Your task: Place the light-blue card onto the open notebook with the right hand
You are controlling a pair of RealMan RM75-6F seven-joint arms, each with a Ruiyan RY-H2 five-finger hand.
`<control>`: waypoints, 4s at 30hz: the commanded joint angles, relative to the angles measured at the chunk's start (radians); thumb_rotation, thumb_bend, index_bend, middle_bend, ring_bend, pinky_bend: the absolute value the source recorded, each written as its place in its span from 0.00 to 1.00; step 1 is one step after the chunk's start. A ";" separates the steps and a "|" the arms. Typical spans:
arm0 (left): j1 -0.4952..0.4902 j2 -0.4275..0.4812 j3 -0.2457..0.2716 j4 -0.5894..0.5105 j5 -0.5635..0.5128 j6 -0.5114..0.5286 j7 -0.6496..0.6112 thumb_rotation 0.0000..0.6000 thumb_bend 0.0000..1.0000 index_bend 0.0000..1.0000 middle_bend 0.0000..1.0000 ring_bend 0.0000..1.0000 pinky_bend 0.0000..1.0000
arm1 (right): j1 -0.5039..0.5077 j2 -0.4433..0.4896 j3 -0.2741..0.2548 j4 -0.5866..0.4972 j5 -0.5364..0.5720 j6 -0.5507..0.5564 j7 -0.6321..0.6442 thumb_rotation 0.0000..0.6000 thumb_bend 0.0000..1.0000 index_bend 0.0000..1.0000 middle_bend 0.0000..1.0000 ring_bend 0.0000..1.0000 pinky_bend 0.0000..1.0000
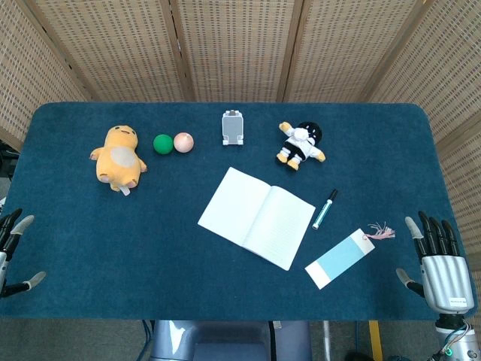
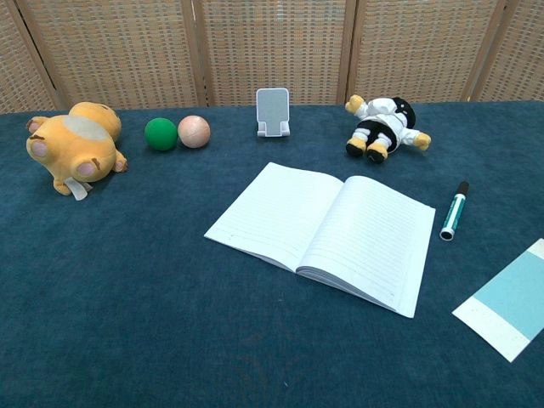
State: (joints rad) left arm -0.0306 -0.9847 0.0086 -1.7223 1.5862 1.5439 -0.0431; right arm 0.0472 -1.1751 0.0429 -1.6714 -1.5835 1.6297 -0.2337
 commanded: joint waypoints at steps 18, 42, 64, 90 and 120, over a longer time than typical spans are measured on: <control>-0.020 -0.021 -0.017 -0.016 -0.040 -0.037 0.066 1.00 0.00 0.00 0.00 0.00 0.00 | 0.241 0.064 -0.130 0.279 -0.262 -0.356 0.290 1.00 0.00 0.07 0.00 0.00 0.00; -0.060 -0.046 -0.029 -0.031 -0.109 -0.118 0.154 1.00 0.00 0.00 0.00 0.00 0.00 | 0.415 -0.106 -0.190 0.552 -0.393 -0.397 0.315 1.00 0.00 0.22 0.00 0.00 0.00; -0.059 -0.030 -0.026 -0.031 -0.104 -0.111 0.120 1.00 0.00 0.00 0.00 0.00 0.00 | 0.469 -0.159 -0.219 0.570 -0.342 -0.494 0.233 1.00 0.03 0.22 0.00 0.00 0.00; -0.061 -0.032 -0.025 -0.033 -0.109 -0.114 0.125 1.00 0.00 0.00 0.00 0.00 0.00 | 0.491 -0.188 -0.242 0.562 -0.318 -0.508 0.183 1.00 0.03 0.22 0.00 0.00 0.00; -0.064 -0.031 -0.024 -0.033 -0.111 -0.116 0.123 1.00 0.00 0.00 0.00 0.00 0.00 | 0.501 -0.191 -0.252 0.526 -0.319 -0.480 0.151 1.00 0.14 0.55 0.00 0.00 0.00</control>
State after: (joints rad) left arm -0.0945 -1.0153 -0.0155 -1.7548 1.4750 1.4275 0.0803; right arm 0.5496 -1.3659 -0.2088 -1.1471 -1.9008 1.1455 -0.0859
